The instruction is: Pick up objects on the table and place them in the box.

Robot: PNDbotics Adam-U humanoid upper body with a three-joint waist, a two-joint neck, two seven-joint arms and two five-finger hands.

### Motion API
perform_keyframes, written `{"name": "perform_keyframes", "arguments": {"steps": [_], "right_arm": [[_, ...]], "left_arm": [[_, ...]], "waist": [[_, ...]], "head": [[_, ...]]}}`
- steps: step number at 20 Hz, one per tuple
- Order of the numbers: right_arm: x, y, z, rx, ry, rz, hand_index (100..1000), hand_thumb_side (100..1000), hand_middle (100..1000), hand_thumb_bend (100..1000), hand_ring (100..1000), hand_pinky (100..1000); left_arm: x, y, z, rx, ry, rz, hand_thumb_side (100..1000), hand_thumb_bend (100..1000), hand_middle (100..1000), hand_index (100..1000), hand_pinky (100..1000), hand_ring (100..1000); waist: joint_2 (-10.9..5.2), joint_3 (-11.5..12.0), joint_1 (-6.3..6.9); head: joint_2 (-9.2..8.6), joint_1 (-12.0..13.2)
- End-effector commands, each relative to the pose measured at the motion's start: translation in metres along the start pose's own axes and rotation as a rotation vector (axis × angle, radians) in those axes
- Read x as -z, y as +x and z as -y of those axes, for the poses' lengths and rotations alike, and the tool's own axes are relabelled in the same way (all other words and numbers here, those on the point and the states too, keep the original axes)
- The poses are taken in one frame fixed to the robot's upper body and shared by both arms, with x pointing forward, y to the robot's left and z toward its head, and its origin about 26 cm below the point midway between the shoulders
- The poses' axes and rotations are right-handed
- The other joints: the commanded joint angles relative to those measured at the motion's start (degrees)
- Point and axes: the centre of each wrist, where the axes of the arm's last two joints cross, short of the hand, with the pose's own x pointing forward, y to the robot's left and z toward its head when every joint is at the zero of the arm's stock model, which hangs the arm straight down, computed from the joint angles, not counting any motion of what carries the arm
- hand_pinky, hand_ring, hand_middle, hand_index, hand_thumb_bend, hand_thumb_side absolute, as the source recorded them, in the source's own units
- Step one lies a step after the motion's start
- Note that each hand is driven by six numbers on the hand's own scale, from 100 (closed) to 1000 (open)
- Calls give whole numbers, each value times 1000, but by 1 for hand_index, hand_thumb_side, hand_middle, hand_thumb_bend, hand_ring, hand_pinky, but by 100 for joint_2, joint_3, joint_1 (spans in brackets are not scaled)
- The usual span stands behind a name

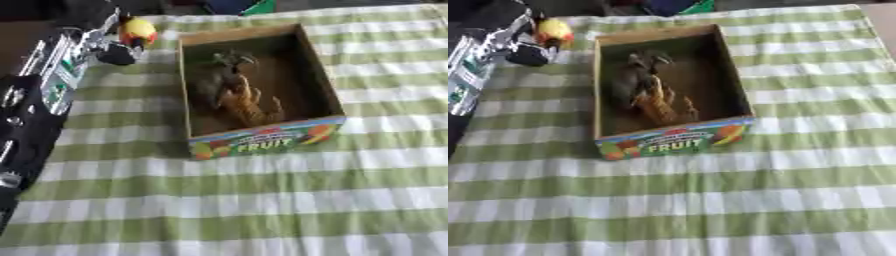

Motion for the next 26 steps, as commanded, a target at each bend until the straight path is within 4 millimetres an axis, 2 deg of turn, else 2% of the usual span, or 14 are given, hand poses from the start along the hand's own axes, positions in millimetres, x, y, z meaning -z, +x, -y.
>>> {"name": "perform_keyframes", "arguments": {"steps": [1, 7, 8, 9, 12, 19, 23, 26], "right_arm": [[3, 7, 6, -12, -13, 34, 852, 1000, 756, 100, 826, 788], [4, 8, 5, -5, -14, 41, 852, 1000, 756, 100, 827, 788], [4, 9, 5, -3, -16, 43, 852, 1000, 756, 100, 826, 788], [4, 9, 4, 0, -16, 46, 852, 1000, 756, 100, 826, 788], [6, 11, 3, 10, -15, 57, 852, 1000, 757, 100, 827, 788], [11, 16, 0, 33, -9, 98, 851, 1000, 758, 100, 827, 788], [13, 19, -1, 41, -7, 117, 852, 1000, 758, 100, 827, 788], [14, 20, -1, 44, -6, 125, 852, 1000, 758, 100, 827, 788]], "left_arm": [[-6, 13, -33, 47, 95, 59, 269, 100, 599, 671, 440, 629], [-12, 46, -50, 75, 147, 168, 275, 100, 587, 657, 430, 622], [-12, 53, -52, 76, 153, 188, 322, 100, 587, 657, 429, 622], [-12, 62, -52, 78, 160, 209, 276, 100, 587, 657, 429, 622], [-13, 88, -50, 87, 178, 264, 274, 100, 586, 658, 428, 621], [-11, 142, -21, 109, 149, 366, 273, 100, 585, 658, 426, 620], [-8, 160, 3, 135, 98, 397, 271, 100, 585, 658, 424, 620], [-5, 165, 19, 138, 55, 405, 270, 100, 585, 658, 424, 620]], "waist": [[-194, 0, -23], [-263, -17, -15], [-275, -21, -16], [-287, -22, -17], [-318, -29, -25], [-315, -86, -48], [-295, -115, -54], [-281, -128, -50]], "head": [[48, -11], [73, 7], [86, 12], [103, 14], [169, -3], [171, 40], [133, 94], [118, 107]]}}
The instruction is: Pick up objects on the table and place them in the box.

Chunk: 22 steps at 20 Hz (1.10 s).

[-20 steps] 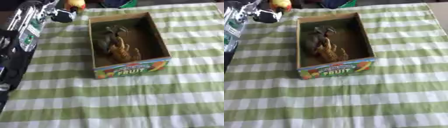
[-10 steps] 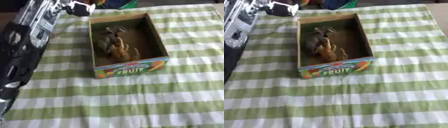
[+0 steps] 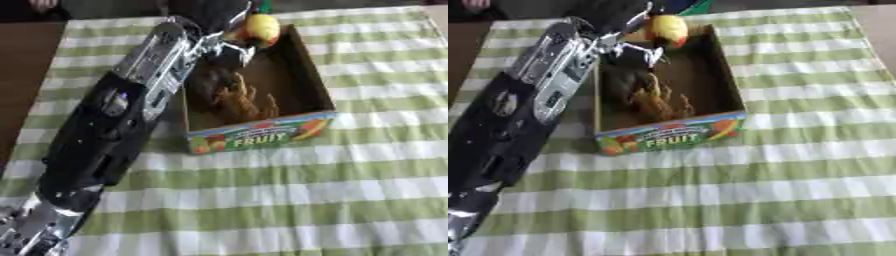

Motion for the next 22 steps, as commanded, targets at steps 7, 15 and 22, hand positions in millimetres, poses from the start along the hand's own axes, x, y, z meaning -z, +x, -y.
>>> {"name": "perform_keyframes", "arguments": {"steps": [7, 15, 22], "right_arm": [[4, 9, 5, -6, -3, 45, 852, 1000, 757, 100, 827, 788], [2, 7, 5, -7, -5, 31, 851, 1000, 756, 100, 827, 788], [3, 7, 5, -9, -4, 32, 852, 1000, 757, 100, 828, 788]], "left_arm": [[8, 8, 15, 25, -31, 25, 255, 100, 597, 664, 442, 637], [13, 12, 32, 136, -199, 99, 611, 129, 770, 865, 546, 779], [10, 6, 19, 199, -192, 24, 1000, 825, 833, 948, 609, 834]], "waist": [[-69, -29, -17], [-42, -29, 20], [-57, -7, 38]], "head": [[-38, 42], [-32, -14], [-45, -45]]}}
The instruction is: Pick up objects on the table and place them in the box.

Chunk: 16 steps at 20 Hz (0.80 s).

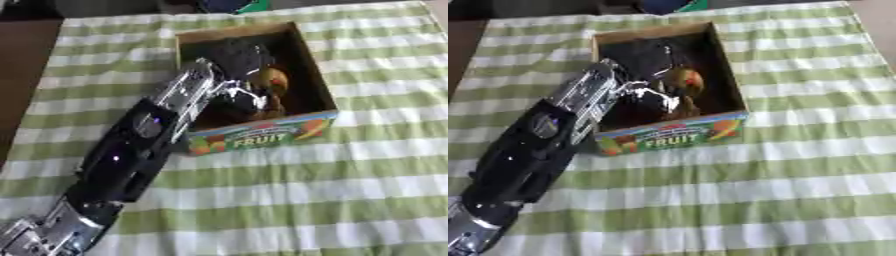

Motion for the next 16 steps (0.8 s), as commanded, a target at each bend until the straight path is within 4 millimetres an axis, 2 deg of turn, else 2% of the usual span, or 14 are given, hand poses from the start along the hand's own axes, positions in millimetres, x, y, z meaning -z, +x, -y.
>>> {"name": "perform_keyframes", "arguments": {"steps": [1, 2, 3, 4, 5, 6, 8, 10, 12, 13, 16], "right_arm": [[3, 7, 7, -18, -11, 30, 852, 1000, 757, 100, 827, 788], [3, 8, 7, -18, -11, 31, 852, 1000, 757, 100, 827, 787], [3, 8, 7, -18, -12, 32, 851, 1000, 757, 100, 828, 787], [3, 8, 7, -17, -13, 32, 851, 1000, 757, 100, 828, 787], [4, 8, 7, -17, -13, 33, 850, 1000, 757, 100, 827, 786], [4, 8, 7, -17, -14, 33, 849, 1000, 757, 100, 827, 785], [4, 8, 7, -18, -17, 33, 848, 1000, 757, 100, 827, 785], [3, 8, 8, -19, -19, 32, 854, 1000, 758, 100, 828, 784], [3, 7, 8, -20, -23, 30, 855, 1000, 758, 100, 828, 784], [3, 7, 8, -20, -25, 30, 861, 1000, 761, 100, 829, 784], [2, 6, 8, -22, -29, 35, 862, 1000, 762, 100, 830, 782]], "left_arm": [[-5, -11, -16, 19, 55, -69, 1000, 869, 832, 944, 606, 832], [-6, -12, -17, 13, 71, -88, 1000, 864, 833, 945, 605, 831], [-8, -15, -19, 5, 94, -107, 1000, 807, 834, 946, 603, 829], [-10, -17, -21, -5, 119, -125, 1000, 793, 833, 946, 602, 828], [-12, -20, -25, -16, 147, -143, 1000, 707, 831, 945, 598, 824], [-15, -23, -28, -30, 178, -160, 1000, 703, 830, 945, 598, 823], [-24, -31, -37, -63, 247, -196, 1000, 601, 822, 943, 590, 813], [-34, -41, -47, -95, 323, -238, 1000, 568, 816, 940, 588, 807], [-45, -53, -58, -133, 403, -284, 1000, 478, 810, 942, 585, 801], [-51, -59, -62, -151, 441, -306, 1000, 328, 806, 942, 588, 797], [-72, -77, -69, -203, 541, -383, 1000, 247, 798, 940, 589, 791]], "waist": [[-128, 4, -20], [-133, 7, -19], [-139, 11, -19], [-145, 15, -19], [-153, 22, -20], [-160, 28, -19], [-181, 45, -16], [-210, 74, -13], [-248, 116, -10], [-272, 143, -10], [-336, 221, -10]], "head": [[-42, -28], [-41, -33], [-36, -39], [-32, -44], [-27, -53], [-22, -62], [-6, -90], [32, -144], [99, -221], [149, -257], [288, -361]]}}
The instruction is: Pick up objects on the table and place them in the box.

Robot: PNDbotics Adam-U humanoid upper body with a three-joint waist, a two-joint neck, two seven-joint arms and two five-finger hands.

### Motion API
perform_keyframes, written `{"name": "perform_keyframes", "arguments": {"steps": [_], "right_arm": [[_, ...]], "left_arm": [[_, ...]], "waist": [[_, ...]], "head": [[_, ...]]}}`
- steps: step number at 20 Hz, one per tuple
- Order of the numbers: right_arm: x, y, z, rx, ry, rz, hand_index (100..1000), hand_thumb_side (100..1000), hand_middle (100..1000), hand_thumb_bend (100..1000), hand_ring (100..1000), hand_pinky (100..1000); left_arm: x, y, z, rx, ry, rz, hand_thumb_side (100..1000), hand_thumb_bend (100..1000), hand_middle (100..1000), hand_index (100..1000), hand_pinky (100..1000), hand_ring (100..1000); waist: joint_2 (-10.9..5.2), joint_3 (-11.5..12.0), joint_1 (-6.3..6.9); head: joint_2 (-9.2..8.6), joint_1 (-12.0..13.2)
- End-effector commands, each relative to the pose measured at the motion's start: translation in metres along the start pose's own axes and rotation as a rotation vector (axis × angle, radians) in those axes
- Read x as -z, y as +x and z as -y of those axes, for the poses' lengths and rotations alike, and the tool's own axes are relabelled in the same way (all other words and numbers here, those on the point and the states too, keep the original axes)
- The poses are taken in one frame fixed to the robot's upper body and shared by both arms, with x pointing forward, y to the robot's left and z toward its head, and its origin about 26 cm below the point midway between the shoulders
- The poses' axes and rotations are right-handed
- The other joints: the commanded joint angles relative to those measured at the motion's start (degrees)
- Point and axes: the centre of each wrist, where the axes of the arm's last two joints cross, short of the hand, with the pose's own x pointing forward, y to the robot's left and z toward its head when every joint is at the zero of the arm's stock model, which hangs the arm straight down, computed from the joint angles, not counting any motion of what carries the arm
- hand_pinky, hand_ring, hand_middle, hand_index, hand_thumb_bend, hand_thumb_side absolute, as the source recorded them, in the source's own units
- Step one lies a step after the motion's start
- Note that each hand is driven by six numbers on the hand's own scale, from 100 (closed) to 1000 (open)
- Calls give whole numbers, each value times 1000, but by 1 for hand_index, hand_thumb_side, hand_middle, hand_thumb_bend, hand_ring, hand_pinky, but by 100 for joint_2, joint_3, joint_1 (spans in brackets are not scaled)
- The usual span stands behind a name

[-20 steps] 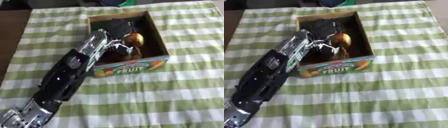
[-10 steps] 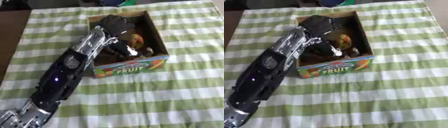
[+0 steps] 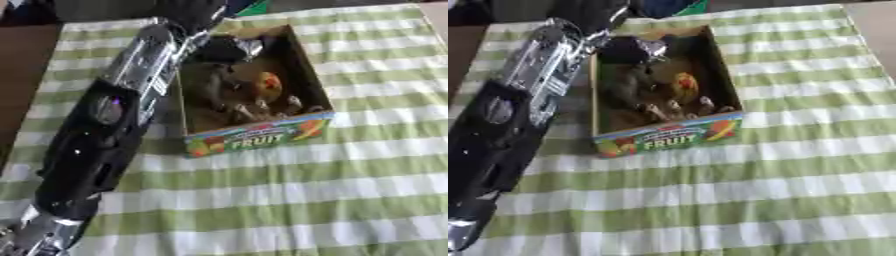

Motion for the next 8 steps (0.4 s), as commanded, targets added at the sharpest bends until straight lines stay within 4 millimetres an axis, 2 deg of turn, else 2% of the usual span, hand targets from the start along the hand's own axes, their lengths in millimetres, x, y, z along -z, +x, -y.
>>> {"name": "perform_keyframes", "arguments": {"steps": [1, 6, 8], "right_arm": [[2, 6, 8, -23, -17, 33, 867, 1000, 762, 100, 830, 783], [-1, 4, 9, -27, -34, 49, 882, 1000, 762, 100, 831, 791], [-1, 4, 9, -24, -50, 65, 885, 1000, 764, 100, 830, 794]], "left_arm": [[-9, -26, -28, -36, 135, -85, 1000, 227, 791, 940, 580, 784], [-35, -56, -41, -110, 259, -213, 1000, 173, 772, 933, 579, 762], [-46, -64, -44, -131, 301, -251, 1000, 122, 759, 925, 576, 750]], "waist": [[-167, 37, -25], [-250, 153, -30], [-281, 192, -37]], "head": [[153, -108], [241, -128], [278, -129]]}}
